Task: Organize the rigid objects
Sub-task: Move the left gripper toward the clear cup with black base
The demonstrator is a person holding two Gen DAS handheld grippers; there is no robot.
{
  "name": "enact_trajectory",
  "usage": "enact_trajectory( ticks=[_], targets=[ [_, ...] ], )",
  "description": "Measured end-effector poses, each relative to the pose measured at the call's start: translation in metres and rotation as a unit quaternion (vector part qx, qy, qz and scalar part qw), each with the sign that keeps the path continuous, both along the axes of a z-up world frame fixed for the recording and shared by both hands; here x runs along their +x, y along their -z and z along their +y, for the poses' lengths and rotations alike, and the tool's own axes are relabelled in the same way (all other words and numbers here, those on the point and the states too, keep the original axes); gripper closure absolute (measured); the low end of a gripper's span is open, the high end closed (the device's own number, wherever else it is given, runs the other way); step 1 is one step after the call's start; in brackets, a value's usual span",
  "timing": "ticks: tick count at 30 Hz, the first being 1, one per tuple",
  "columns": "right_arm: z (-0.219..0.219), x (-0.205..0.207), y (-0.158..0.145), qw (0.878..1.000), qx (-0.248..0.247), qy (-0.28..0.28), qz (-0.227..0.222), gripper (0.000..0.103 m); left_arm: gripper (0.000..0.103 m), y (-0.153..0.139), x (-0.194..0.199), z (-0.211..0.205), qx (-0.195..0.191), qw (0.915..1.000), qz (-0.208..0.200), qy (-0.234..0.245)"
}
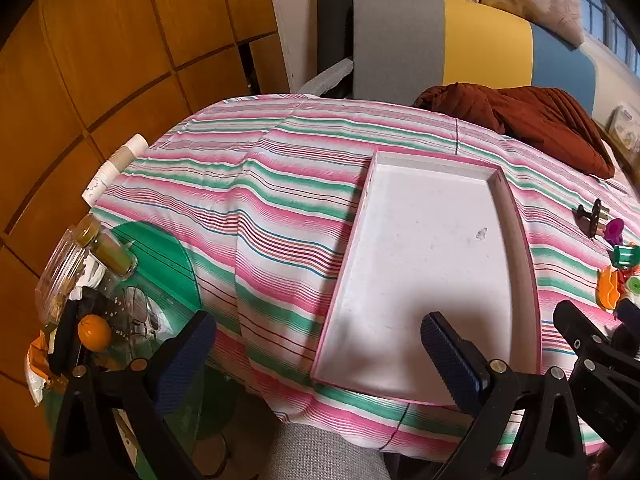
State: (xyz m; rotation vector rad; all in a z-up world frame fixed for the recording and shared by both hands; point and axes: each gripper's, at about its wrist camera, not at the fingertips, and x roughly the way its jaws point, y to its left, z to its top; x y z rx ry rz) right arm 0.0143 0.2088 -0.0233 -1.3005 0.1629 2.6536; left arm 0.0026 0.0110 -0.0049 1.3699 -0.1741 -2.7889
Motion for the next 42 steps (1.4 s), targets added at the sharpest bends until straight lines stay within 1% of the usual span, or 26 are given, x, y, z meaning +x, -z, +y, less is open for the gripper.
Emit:
enact_trajectory(
  ticks=[13,16,18,19,20,22,23,25,26,29,31,32,33,34,35,37,38,39,42],
  targets=[
    [0.017,0.011,-0.006,1.0,-0.002,0.019,0.011,0.004,0.0,0.002,0.003,0.017,-0.005,0.9997,-0.005,0.021],
    [0.028,0.013,-0.006,0.999,-0.013,0.037,0.014,0.004,0.0,0.003,0.004,0.022,0.013,0.999,-0.013,0.041],
    [0.04,0.016,-0.005,0.998,-0.029,0.051,0.014,0.004,0.0,0.003,0.007,0.026,0.038,0.9972,-0.015,0.062],
    [0.045,0.017,-0.005,0.998,-0.036,0.057,0.013,0.004,0.0,0.004,0.01,0.028,0.053,0.9956,-0.014,0.076],
    [0.051,0.019,-0.004,0.997,-0.042,0.064,0.012,0.004,0.0,0.005,0.014,0.031,0.076,0.9926,-0.013,0.094],
    [0.062,0.023,-0.003,0.996,-0.049,0.075,0.014,0.006,0.0,0.005,0.019,0.038,0.108,0.9867,-0.011,0.121],
    [0.068,0.026,-0.004,0.995,-0.05,0.083,0.018,0.008,0.0,0.006,0.021,0.041,0.123,0.9832,-0.013,0.134],
    [0.083,0.035,-0.005,0.993,-0.046,0.105,0.033,0.01,0.0,0.008,0.024,0.053,0.142,0.9772,-0.023,0.156],
    [0.09,0.038,-0.006,0.991,-0.044,0.117,0.04,0.01,0.0,0.009,0.026,0.061,0.14,0.976,-0.028,0.164],
    [0.12,0.05,-0.011,0.985,-0.05,0.152,0.065,0.01,0.0,0.011,0.032,0.086,0.101,0.9761,-0.041,0.188],
    [0.144,0.053,-0.014,0.982,-0.049,0.17,0.07,0.01,0.0,0.012,0.041,0.11,0.059,0.9744,-0.025,0.216],
    [0.154,0.053,-0.013,0.981,-0.047,0.177,0.068,0.01,0.0,0.012,0.044,0.115,0.051,0.9727,-0.021,0.226],
    [0.167,0.053,-0.013,0.98,-0.047,0.183,0.063,0.01,0.0,0.013,0.047,0.125,0.045,0.9684,-0.014,0.245],
    [0.178,0.053,-0.012,0.98,-0.05,0.186,0.058,0.01,0.0,0.013,0.048,0.134,0.045,0.9633,-0.01,0.264],
    [0.193,0.053,-0.011,0.978,-0.058,0.192,0.054,0.01,0.0,0.014,0.046,0.137,0.047,0.9601,-0.011,0.276],
    [0.216,0.057,-0.008,0.975,-0.072,0.203,0.052,0.01,0.0,0.015,0.044,0.151,0.061,0.9514,-0.021,0.301],
    [0.229,0.059,-0.007,0.973,-0.08,0.208,0.051,0.01,0.0,0.015,0.042,0.157,0.067,0.9485,-0.024,0.309],
    [0.241,0.059,-0.007,0.972,-0.081,0.216,0.053,0.01,0.0,0.015,0.042,0.164,0.073,0.9456,-0.024,0.316],
    [0.261,0.062,-0.011,0.967,-0.055,0.241,0.067,0.01,0.0,0.013,0.043,0.197,0.076,0.9346,-0.016,0.347]
  ],
)
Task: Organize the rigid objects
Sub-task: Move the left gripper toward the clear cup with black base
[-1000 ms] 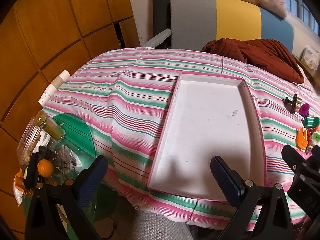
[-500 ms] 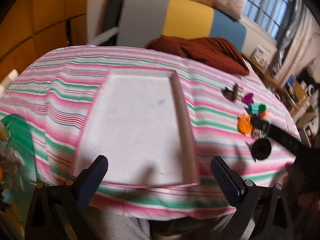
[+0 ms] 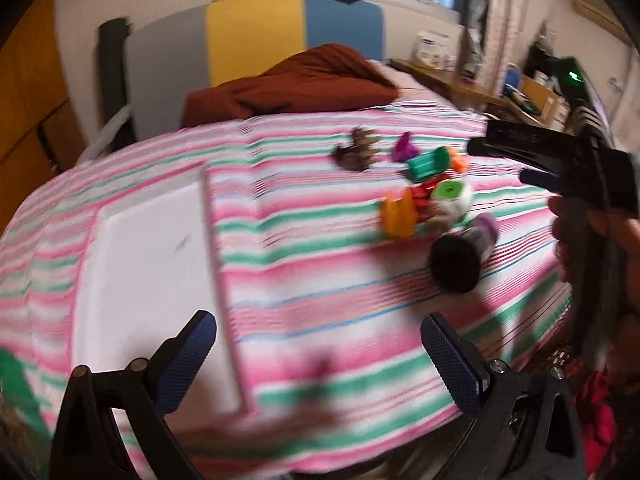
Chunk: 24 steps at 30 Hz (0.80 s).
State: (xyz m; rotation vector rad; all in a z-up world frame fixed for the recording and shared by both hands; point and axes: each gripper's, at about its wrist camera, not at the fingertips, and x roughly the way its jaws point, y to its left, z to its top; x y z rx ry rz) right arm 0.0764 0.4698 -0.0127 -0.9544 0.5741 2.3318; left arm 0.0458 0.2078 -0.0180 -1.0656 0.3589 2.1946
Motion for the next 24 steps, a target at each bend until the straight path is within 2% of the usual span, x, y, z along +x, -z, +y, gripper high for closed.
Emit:
enact_trajectory(
  ticks=[3,5,7,11,15,19,24],
  targets=[
    [0.014,0.0,0.001,1.0,0.022,0.019,0.01,0.01,0.0,-0.003,0.001,0.044,-0.004,0.9994,0.011,0.031],
    [0.024,0.0,0.006,0.999,0.024,0.027,0.014,0.01,0.0,-0.002,0.003,0.062,-0.002,0.9992,0.004,0.039],
    [0.034,0.001,0.01,0.999,0.005,0.049,0.015,0.01,0.0,0.002,0.001,0.084,0.013,0.9978,-0.017,0.063],
    [0.053,0.01,0.018,0.994,-0.037,0.098,0.03,0.01,0.0,0.019,-0.009,0.108,0.023,0.9953,-0.062,0.071],
    [0.061,0.017,0.022,0.99,-0.067,0.116,0.04,0.01,0.0,0.037,-0.03,0.104,0.035,0.9933,-0.103,0.04],
    [0.054,0.015,0.021,0.992,-0.075,0.085,0.049,0.01,0.0,0.04,-0.045,0.085,0.055,0.9918,-0.115,0.011],
    [0.048,0.014,0.019,0.993,-0.081,0.062,0.063,0.01,0.0,0.047,-0.058,0.06,0.028,0.9953,-0.089,-0.025]
  ],
)
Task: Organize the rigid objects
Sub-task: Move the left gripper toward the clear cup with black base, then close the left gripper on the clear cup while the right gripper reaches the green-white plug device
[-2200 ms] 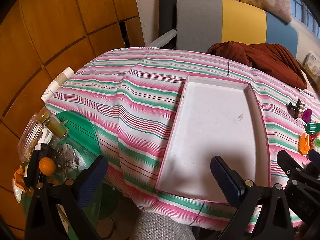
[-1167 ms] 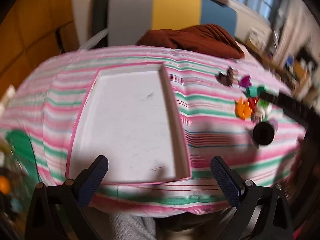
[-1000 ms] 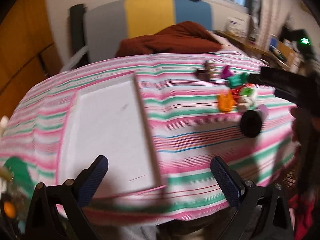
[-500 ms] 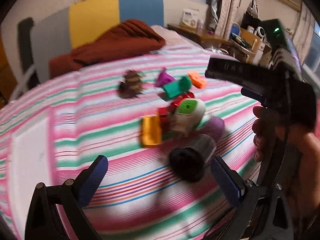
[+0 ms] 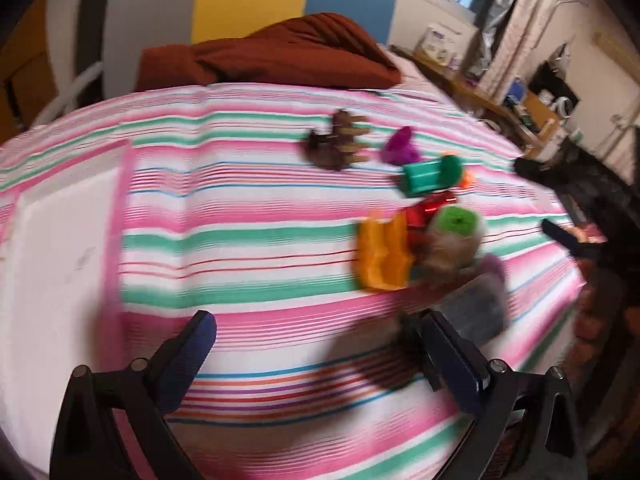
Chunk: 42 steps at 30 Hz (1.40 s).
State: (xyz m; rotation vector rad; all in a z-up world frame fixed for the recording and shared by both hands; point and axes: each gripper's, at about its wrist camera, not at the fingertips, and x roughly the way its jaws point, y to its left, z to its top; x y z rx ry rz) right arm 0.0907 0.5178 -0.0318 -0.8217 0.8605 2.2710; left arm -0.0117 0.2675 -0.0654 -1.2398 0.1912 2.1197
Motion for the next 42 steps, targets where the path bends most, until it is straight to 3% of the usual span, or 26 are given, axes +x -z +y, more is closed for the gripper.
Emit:
enact_trajectory(
  ticks=[2,5,12,16,20,24,26,31,42],
  targets=[
    [-0.001,-0.002,0.001,1.0,-0.009,-0.008,0.006,0.01,0.0,0.009,-0.005,-0.012,-0.013,0.9998,-0.004,-0.014],
    [-0.002,-0.005,0.004,1.0,-0.018,-0.018,0.007,0.01,0.001,0.02,-0.007,-0.027,-0.001,0.9991,-0.029,-0.032],
    [-0.004,-0.004,0.001,0.999,-0.027,-0.029,0.032,0.01,0.001,0.001,0.02,-0.05,0.053,0.9974,0.029,-0.04],
    [-0.006,-0.007,0.003,0.998,-0.031,-0.042,0.029,0.01,0.0,-0.01,0.04,-0.045,0.071,0.9941,0.082,0.003],
    [-0.006,-0.007,0.005,0.998,-0.039,-0.049,0.032,0.01,0.0,-0.007,0.056,-0.016,0.038,0.9893,0.123,0.069],
    [-0.006,-0.009,0.008,0.996,-0.053,-0.056,0.034,0.01,0.0,-0.002,0.072,0.018,-0.002,0.9747,0.186,0.124],
    [-0.004,-0.011,0.012,0.995,-0.068,-0.06,0.033,0.01,0.006,0.003,0.067,0.028,-0.012,0.9752,0.18,0.129],
    [0.0,-0.011,0.017,0.993,-0.092,-0.059,0.033,0.01,0.054,0.014,0.048,0.027,0.014,0.9875,0.099,0.122],
    [-0.008,-0.021,0.023,0.991,-0.099,-0.087,0.009,0.015,0.058,0.012,0.045,-0.009,0.044,0.9933,0.078,0.072]
  ],
)
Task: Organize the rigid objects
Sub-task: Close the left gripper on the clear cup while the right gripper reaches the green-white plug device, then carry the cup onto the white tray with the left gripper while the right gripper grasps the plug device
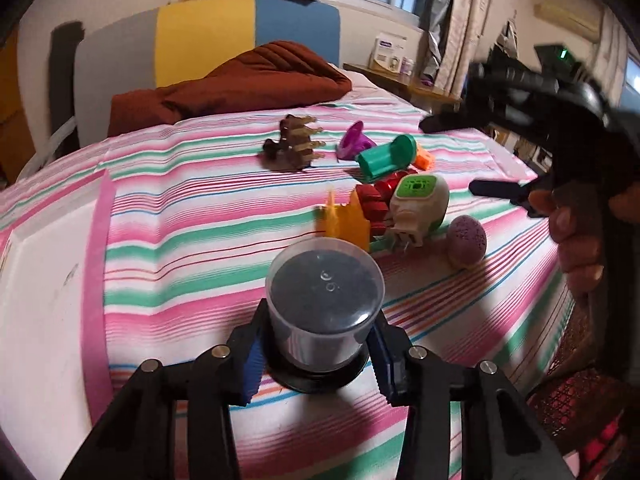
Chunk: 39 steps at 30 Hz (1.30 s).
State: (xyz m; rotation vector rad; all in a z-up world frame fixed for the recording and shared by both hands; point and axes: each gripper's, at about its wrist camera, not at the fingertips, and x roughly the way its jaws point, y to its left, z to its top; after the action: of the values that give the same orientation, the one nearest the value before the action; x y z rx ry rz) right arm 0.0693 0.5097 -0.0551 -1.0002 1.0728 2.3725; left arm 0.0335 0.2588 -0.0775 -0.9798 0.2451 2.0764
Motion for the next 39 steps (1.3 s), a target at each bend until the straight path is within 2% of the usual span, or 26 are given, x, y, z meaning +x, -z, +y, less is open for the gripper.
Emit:
enact_trajectory(
  ticks=[5,10,12,15,18,21,26,32,39],
  targets=[
    [-0.004,-0.008,0.007,1.0,0.002,-0.011,-0.028,0.026,0.058,-0.011,0.0,-0.016,0.02,0.9998,-0.004,-0.009],
    [-0.008,-0.016,0.015,0.999,-0.001,-0.03,-0.045,0.034,0.058,-0.027,-0.001,-0.035,0.036,0.9992,0.008,-0.016],
    [-0.006,-0.018,0.018,0.998,0.002,-0.027,-0.056,0.041,0.058,-0.033,-0.003,-0.044,0.043,0.9988,0.013,-0.022],
    [0.001,-0.018,0.024,0.998,-0.021,-0.02,-0.059,0.048,0.058,-0.04,-0.007,-0.057,0.053,0.9979,0.015,-0.032],
    [0.01,-0.019,0.035,0.996,-0.057,-0.009,-0.073,0.05,0.058,-0.043,-0.013,-0.068,0.059,0.9971,0.02,-0.043],
    [0.012,-0.02,0.038,0.995,-0.067,-0.006,-0.069,0.051,0.058,-0.046,-0.021,-0.081,0.065,0.9961,0.017,-0.057],
    [0.005,-0.024,0.035,0.996,-0.044,-0.024,-0.076,0.054,0.058,-0.045,-0.034,-0.1,0.071,0.9941,0.012,-0.082],
    [0.003,-0.02,0.03,0.997,-0.046,-0.023,-0.057,0.056,0.058,-0.044,-0.051,-0.127,0.077,0.9905,0.003,-0.114],
    [-0.015,-0.016,0.008,0.998,0.033,-0.029,-0.046,0.059,0.058,-0.039,-0.075,-0.159,0.07,0.9861,0.001,-0.151]
  ],
)
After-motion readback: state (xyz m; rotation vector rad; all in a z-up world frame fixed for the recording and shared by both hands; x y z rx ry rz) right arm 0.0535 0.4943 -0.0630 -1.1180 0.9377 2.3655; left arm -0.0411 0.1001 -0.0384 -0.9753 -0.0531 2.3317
